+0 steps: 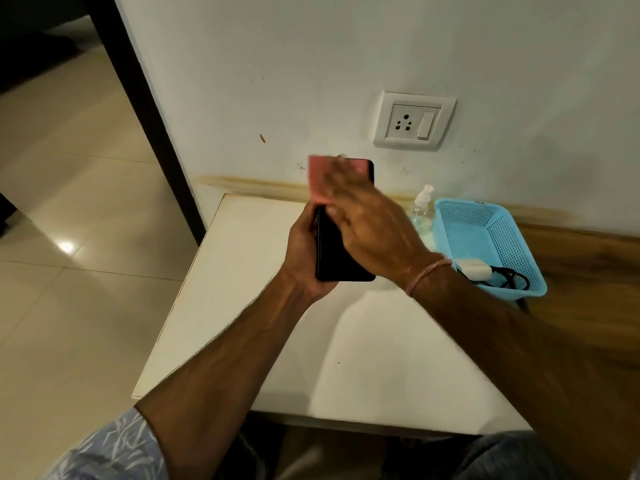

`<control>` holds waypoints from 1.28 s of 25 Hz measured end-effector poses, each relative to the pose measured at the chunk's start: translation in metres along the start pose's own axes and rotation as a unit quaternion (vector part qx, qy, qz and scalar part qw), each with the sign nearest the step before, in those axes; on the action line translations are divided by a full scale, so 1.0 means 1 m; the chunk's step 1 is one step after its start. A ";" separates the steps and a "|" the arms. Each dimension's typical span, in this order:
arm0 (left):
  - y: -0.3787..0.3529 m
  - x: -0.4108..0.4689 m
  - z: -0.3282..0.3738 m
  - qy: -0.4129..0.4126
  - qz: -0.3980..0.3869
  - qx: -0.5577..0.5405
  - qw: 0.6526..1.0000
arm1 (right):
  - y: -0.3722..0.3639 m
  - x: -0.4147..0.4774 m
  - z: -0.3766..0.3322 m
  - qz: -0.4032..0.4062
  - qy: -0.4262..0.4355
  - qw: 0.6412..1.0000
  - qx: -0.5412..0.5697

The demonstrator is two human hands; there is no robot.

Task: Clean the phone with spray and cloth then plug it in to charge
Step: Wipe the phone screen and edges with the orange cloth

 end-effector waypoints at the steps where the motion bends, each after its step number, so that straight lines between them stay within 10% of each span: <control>1: -0.002 0.000 0.001 -0.005 -0.004 0.005 1.000 | 0.005 0.003 0.008 0.019 -0.051 0.998 0.017; 7: 0.001 -0.002 0.003 -0.005 0.004 -0.003 1.000 | 0.001 0.000 -0.006 -0.030 0.062 0.998 -0.001; 10: -0.004 -0.003 0.002 -0.004 -0.004 0.010 1.000 | 0.010 0.008 0.008 0.019 -0.071 0.997 0.031; 14: -0.002 -0.002 0.001 -0.004 0.006 -0.009 1.000 | 0.001 -0.001 -0.009 -0.029 0.075 0.997 0.016; 18: -0.005 -0.002 0.001 -0.007 0.006 0.019 1.000 | 0.012 0.010 0.011 0.019 -0.091 0.995 0.034; 22: 0.001 0.001 0.003 -0.011 0.010 -0.017 1.000 | 0.001 -0.004 -0.006 -0.047 0.092 0.995 0.017; 25: -0.002 0.000 0.001 -0.010 -0.011 0.013 1.000 | 0.013 0.007 0.016 0.010 -0.096 0.995 0.038; 30: 0.002 0.002 0.002 -0.005 -0.028 -0.019 0.999 | -0.002 -0.012 -0.011 -0.058 0.092 0.994 0.018; 32: 0.000 0.002 0.003 -0.011 -0.035 -0.007 0.999 | 0.012 -0.001 0.014 -0.016 -0.028 0.999 0.024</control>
Point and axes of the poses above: each hand's wrist, its own x-axis towards the middle knuckle, its own y-axis out of the back of the hand, z = x × y, the point moved 3 cm from there along x, towards the middle knuckle, and after that the axes turned 5 degrees about y, right-handed, at the moved point
